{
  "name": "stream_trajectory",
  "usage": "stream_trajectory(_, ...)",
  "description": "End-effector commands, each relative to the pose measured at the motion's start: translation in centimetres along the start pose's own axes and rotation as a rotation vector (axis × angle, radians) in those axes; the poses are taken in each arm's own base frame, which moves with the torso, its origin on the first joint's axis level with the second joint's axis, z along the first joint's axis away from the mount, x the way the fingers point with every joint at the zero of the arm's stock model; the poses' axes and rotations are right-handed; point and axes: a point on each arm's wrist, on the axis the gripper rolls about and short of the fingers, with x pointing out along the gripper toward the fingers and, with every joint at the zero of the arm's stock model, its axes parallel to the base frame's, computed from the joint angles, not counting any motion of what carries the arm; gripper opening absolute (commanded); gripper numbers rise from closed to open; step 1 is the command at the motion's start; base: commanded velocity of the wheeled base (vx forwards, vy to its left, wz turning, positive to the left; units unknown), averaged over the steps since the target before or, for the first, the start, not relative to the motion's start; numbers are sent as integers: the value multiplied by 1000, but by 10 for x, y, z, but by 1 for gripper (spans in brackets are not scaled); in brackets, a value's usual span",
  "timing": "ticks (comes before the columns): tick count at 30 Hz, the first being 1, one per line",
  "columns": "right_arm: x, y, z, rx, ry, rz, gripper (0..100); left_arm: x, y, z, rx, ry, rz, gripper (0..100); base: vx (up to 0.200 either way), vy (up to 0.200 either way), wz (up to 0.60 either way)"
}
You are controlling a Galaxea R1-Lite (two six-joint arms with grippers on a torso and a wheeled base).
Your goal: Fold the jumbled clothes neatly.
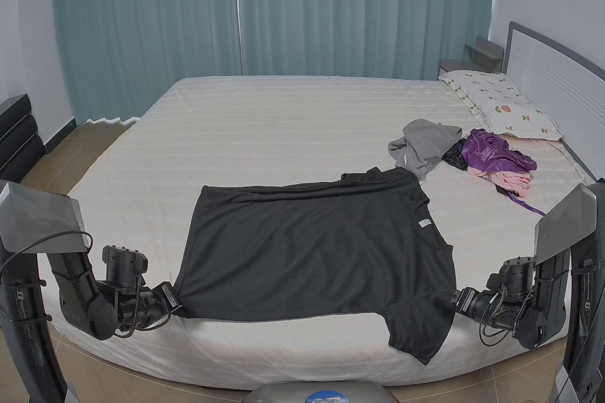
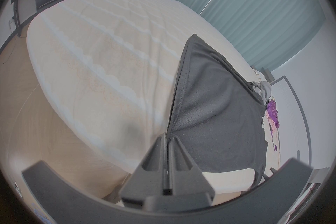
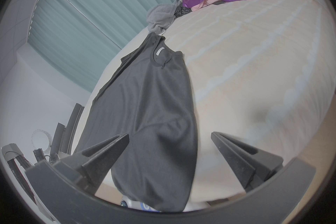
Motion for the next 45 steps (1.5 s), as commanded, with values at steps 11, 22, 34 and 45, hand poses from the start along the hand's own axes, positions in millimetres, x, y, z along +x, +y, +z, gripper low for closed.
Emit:
stream_trajectory(11, 32, -4, 19, -5, -99, 26, 0, -1, 5, -5, -16, 38, 1, 0, 0, 0, 0)
stream_trajectory(22, 44, 2, 35, -13, -137, 49, 0, -1, 5, -5, -27, 41, -4, 0, 0, 0, 0)
stream_trajectory(34, 47, -3, 42, -3, -152, 51, 100, -1, 5, -5, -28, 41, -4, 0, 0, 0, 0)
stream_trajectory(45, 6, -4, 23, -40, 10, 130, 100, -1, 5, -6, -28, 42, -3, 0, 0, 0, 0)
